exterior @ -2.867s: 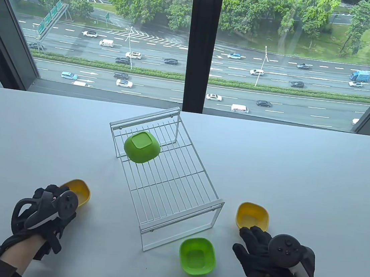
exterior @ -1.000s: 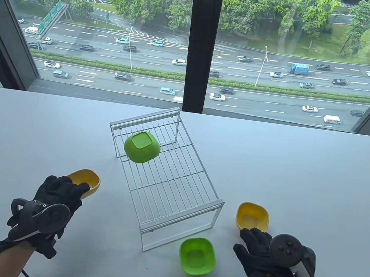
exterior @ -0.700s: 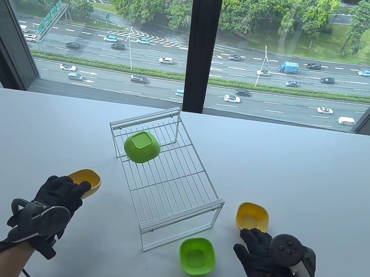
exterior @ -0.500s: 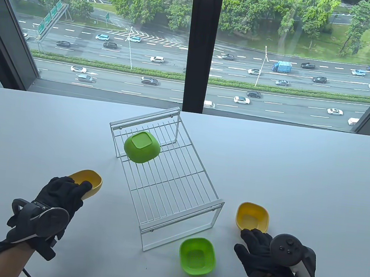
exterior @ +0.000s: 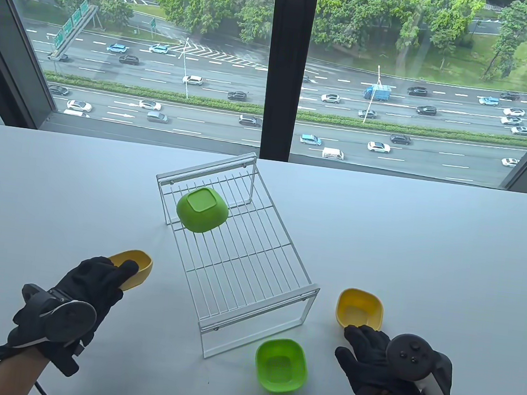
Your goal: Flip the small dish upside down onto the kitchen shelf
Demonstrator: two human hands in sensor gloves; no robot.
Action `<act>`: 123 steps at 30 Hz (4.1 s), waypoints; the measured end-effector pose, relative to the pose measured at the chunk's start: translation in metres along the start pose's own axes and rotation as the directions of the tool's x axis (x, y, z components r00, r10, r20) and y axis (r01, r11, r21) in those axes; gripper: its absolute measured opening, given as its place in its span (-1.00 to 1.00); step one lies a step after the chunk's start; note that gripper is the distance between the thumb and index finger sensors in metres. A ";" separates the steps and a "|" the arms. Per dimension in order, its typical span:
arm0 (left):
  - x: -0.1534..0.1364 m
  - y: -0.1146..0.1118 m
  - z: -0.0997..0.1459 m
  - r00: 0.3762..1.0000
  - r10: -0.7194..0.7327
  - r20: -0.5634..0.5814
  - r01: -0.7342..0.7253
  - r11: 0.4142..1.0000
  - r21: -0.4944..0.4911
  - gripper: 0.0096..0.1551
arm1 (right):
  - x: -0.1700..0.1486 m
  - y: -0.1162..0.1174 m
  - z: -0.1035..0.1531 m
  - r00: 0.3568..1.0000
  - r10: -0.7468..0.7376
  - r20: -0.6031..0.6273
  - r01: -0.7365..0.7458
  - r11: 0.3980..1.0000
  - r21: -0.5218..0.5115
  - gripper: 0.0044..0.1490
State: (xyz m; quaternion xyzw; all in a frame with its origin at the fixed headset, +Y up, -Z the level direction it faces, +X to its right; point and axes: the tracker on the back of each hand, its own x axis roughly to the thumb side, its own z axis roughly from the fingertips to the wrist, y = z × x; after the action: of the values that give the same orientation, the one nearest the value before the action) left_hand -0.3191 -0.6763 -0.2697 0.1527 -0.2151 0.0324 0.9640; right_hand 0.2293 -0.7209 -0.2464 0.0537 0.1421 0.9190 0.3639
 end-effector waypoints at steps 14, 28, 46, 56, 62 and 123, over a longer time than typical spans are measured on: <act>0.004 0.006 0.002 0.999 0.037 0.009 -0.037 0.999 0.002 -0.24 | 0.000 -0.002 0.001 1.000 -0.010 0.006 0.010 1.000 -0.007 -0.02; 0.008 0.013 -0.011 1.000 0.023 -0.013 -0.024 0.997 -0.078 -0.29 | 0.001 -0.004 -0.001 1.000 0.003 0.021 -0.003 1.000 0.003 -0.02; 0.040 0.044 -0.022 0.986 0.158 0.057 -0.158 0.987 -0.008 -0.10 | 0.001 -0.005 -0.002 0.999 0.007 0.032 -0.007 1.000 -0.018 -0.03; 0.074 0.045 -0.036 0.978 0.168 0.122 -0.171 0.985 0.017 -0.08 | 0.000 -0.006 -0.002 0.999 0.005 0.040 -0.004 1.000 -0.020 -0.03; 0.087 0.044 -0.048 0.979 0.178 0.102 -0.183 0.982 0.039 -0.08 | 0.000 -0.007 -0.001 0.999 0.004 0.046 -0.003 1.000 -0.024 -0.03; 0.015 0.055 -0.030 0.979 0.194 -0.058 -0.196 0.979 -0.051 -0.34 | -0.001 0.004 -0.004 0.999 0.040 0.032 -0.041 0.999 0.006 -0.04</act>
State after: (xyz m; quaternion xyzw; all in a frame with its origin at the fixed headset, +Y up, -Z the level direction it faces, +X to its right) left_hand -0.2999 -0.6147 -0.2738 0.1025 -0.2043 0.1247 0.9655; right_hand 0.2267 -0.7256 -0.2491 0.0725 0.1380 0.9247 0.3473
